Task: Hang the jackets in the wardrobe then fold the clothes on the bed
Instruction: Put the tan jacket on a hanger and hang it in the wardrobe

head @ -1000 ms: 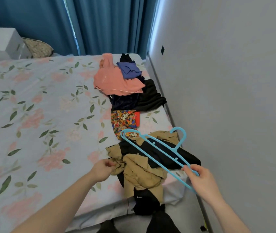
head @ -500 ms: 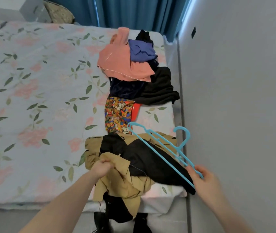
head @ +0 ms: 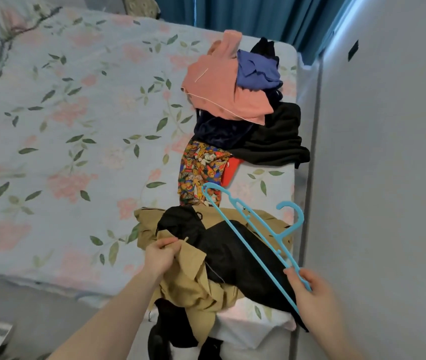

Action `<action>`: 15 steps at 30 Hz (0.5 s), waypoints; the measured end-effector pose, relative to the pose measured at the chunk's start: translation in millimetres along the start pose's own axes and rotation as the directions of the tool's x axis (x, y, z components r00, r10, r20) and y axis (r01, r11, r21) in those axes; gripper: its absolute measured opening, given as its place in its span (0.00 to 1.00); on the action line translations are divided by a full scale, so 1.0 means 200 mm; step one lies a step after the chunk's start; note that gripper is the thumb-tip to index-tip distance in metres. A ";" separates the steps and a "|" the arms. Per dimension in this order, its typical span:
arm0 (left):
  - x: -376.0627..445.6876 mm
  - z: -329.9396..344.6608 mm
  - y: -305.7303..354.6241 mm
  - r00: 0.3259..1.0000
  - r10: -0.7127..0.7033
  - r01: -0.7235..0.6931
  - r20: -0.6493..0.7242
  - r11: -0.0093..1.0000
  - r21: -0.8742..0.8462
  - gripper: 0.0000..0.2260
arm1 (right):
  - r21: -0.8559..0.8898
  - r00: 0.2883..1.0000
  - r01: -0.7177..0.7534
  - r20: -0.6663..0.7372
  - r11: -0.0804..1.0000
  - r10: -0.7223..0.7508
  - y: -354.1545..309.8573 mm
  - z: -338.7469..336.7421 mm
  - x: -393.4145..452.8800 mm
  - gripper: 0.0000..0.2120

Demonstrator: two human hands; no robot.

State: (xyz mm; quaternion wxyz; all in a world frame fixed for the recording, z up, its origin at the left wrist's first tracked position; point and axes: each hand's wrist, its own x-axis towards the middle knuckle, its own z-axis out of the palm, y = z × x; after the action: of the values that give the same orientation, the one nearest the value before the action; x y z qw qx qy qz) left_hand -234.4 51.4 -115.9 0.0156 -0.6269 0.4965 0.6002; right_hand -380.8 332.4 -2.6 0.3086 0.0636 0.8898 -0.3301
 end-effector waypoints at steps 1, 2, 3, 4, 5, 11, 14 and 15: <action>-0.09 -0.04 0.02 1.000 0.026 -0.026 0.002 1.000 -0.005 0.07 | 0.005 1.000 0.011 0.020 1.000 -0.011 -0.02 0.00 -0.02 0.12; -0.18 -0.08 0.05 0.998 0.054 -0.054 0.014 0.999 -0.001 0.06 | 0.007 0.999 0.018 0.037 1.000 -0.019 -0.04 -0.01 -0.05 0.12; -0.27 -0.13 0.08 0.997 0.075 -0.075 0.026 0.997 0.005 0.06 | 0.006 0.998 0.022 0.054 1.000 -0.022 -0.07 -0.02 -0.08 0.13; -0.36 -0.17 0.10 0.995 0.088 -0.089 0.036 0.996 0.012 0.05 | 0.007 0.997 0.030 0.074 1.000 -0.031 -0.11 -0.02 -0.12 0.13; -0.45 -0.22 0.12 0.993 0.109 -0.110 0.050 0.994 0.014 0.06 | 0.010 0.994 0.048 0.093 0.999 -0.049 -0.15 -0.02 -0.16 0.13; -1.01 -0.52 0.30 0.941 0.303 -0.306 0.151 0.952 -0.007 0.06 | 0.044 0.946 0.219 0.236 0.975 -0.223 -0.45 -0.06 -0.50 0.09; -1.21 -0.67 0.37 0.911 0.380 -0.377 0.161 0.925 -0.052 0.09 | 0.093 0.893 0.274 0.346 0.957 -0.289 -0.58 -0.03 -0.71 0.11; -1.26 -0.71 0.39 0.900 0.404 -0.396 0.165 0.915 -0.077 0.09 | 0.112 0.870 0.295 0.379 0.949 -0.315 -0.62 -0.01 -0.78 0.13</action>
State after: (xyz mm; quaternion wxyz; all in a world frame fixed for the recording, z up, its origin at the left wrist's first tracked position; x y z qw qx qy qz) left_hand -126.0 76.3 163.0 -0.0768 -0.4559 0.5987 0.6541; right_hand -296.9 251.7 159.1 0.4229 -0.1373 0.7999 -0.4031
